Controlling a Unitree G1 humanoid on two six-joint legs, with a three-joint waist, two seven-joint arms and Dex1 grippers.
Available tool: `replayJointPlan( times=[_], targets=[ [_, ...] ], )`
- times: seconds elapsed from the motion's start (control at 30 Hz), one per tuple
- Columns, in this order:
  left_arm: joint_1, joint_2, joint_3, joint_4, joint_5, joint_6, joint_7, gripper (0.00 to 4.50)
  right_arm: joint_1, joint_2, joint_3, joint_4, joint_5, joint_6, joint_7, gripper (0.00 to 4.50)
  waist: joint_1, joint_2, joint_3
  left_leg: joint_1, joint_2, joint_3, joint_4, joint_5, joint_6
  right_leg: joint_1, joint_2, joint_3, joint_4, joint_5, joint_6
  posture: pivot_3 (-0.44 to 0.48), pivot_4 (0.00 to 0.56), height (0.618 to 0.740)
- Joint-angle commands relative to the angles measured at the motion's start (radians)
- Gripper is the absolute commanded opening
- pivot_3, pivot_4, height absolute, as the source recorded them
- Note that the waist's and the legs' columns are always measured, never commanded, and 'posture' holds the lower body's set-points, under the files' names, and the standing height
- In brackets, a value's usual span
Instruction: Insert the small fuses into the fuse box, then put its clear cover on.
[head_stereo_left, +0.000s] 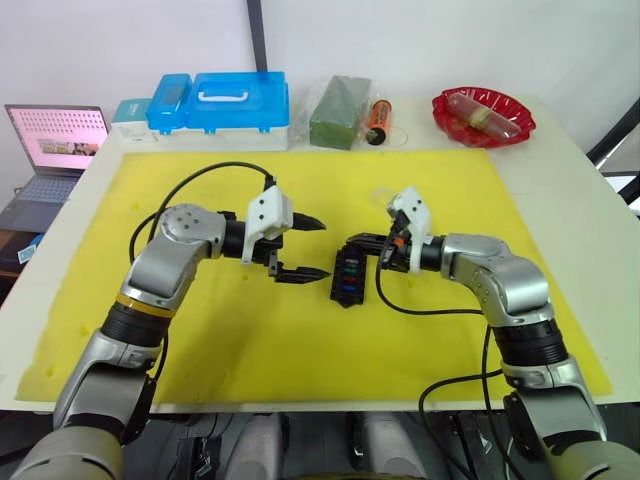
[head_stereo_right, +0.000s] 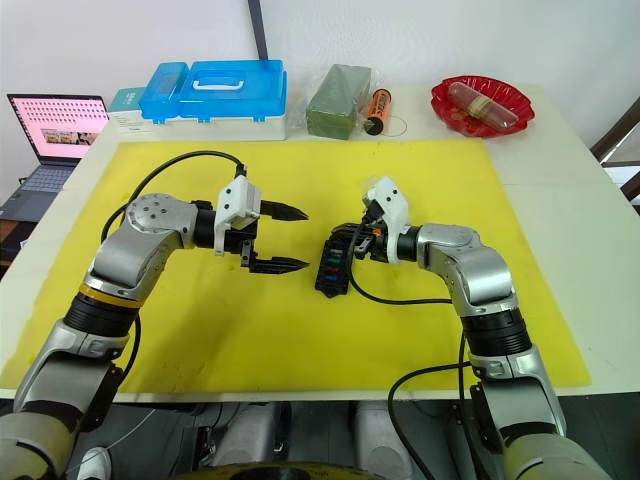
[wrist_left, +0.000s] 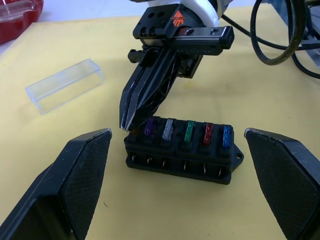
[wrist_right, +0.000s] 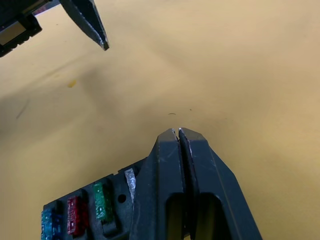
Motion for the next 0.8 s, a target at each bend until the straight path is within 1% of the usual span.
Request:
replayJointPlan(
  times=[0.03,0.27,0.4,0.63,0.8],
  targets=[
    [-0.007,0.007,0.013,-0.038,-0.008,0.004,0.001,4.50,-0.011,-0.018,0.028,0.019,-0.008,0.008,0.005,0.06,0.000,0.000,0.000,0.000,0.000,0.000,0.000,0.000,0.000,0.000,0.000,0.000,0.000,0.000,0.000,0.000,0.150,0.740],
    [-0.005,0.006,0.012,-0.045,-0.008,0.009,0.001,4.50,-0.017,-0.059,0.106,0.016,-0.014,0.092,0.026,0.06,0.000,0.000,0.000,0.001,0.000,0.000,0.000,0.000,0.000,0.001,0.000,0.000,0.000,0.000,0.000,0.000,0.150,0.740],
    [-0.004,0.004,0.012,-0.045,-0.009,0.011,0.003,4.50,-0.042,-0.058,0.129,0.036,-0.022,0.156,0.001,0.06,0.000,0.000,-0.001,0.001,0.000,0.000,0.000,0.000,0.000,0.001,0.000,0.000,0.000,0.000,0.000,0.000,0.150,0.740],
    [0.000,0.004,0.016,-0.049,-0.010,0.012,0.008,4.50,-0.058,-0.014,0.044,0.022,0.021,0.081,-0.017,0.06,0.000,0.000,-0.001,0.001,0.000,0.000,0.000,0.000,0.000,0.002,0.000,0.000,0.000,0.000,0.000,0.000,0.150,0.740],
    [0.002,0.018,0.043,-0.069,-0.035,0.035,0.011,4.50,-0.102,-0.046,-0.033,-0.122,0.133,0.206,-0.011,0.06,0.000,0.000,0.000,0.001,0.000,0.000,0.000,0.000,0.000,0.001,0.000,0.000,0.000,0.000,0.000,0.000,0.150,0.740]
  ],
)
